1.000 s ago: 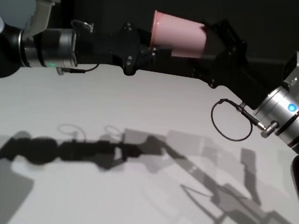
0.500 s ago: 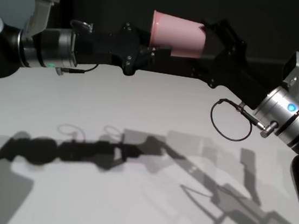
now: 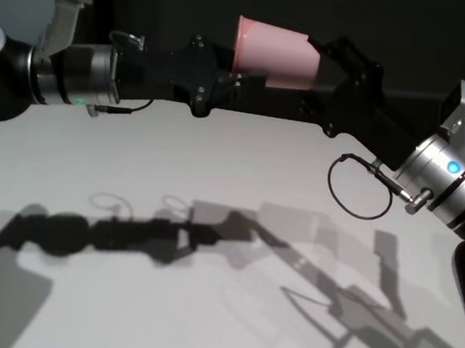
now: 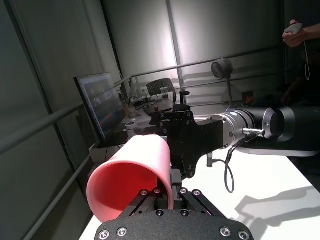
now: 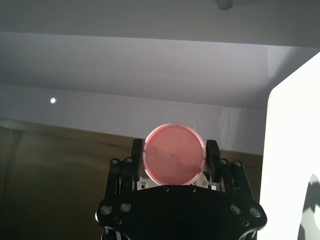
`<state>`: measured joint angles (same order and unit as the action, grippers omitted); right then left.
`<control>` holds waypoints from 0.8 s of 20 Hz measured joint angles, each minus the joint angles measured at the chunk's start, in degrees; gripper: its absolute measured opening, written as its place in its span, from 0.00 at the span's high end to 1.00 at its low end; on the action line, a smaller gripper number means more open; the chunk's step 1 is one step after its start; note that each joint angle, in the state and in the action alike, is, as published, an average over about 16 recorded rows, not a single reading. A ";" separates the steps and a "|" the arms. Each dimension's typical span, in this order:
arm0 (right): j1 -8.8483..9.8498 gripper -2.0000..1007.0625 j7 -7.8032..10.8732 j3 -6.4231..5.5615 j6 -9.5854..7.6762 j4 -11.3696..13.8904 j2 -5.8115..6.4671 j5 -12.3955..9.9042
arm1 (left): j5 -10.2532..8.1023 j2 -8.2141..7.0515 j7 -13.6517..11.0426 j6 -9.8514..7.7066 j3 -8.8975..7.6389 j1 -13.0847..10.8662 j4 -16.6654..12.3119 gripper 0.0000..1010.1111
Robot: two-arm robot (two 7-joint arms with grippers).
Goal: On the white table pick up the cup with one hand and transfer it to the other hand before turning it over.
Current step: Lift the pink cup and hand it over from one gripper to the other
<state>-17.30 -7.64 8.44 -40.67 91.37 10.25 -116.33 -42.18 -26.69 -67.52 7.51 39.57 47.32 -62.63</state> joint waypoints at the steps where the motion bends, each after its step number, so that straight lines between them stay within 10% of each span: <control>1: 0.00 0.21 0.00 -0.01 -0.01 -0.01 0.00 0.01 | 0.00 0.00 0.00 0.00 0.00 0.00 0.00 0.95; 16: -0.03 0.27 0.03 -0.05 -0.08 -0.06 -0.05 0.10 | 0.00 0.00 0.00 0.00 0.00 0.00 0.00 0.90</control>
<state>-17.33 -7.61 8.39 -40.75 91.32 10.19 -116.23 -42.18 -26.69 -67.52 7.51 39.57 47.32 -62.63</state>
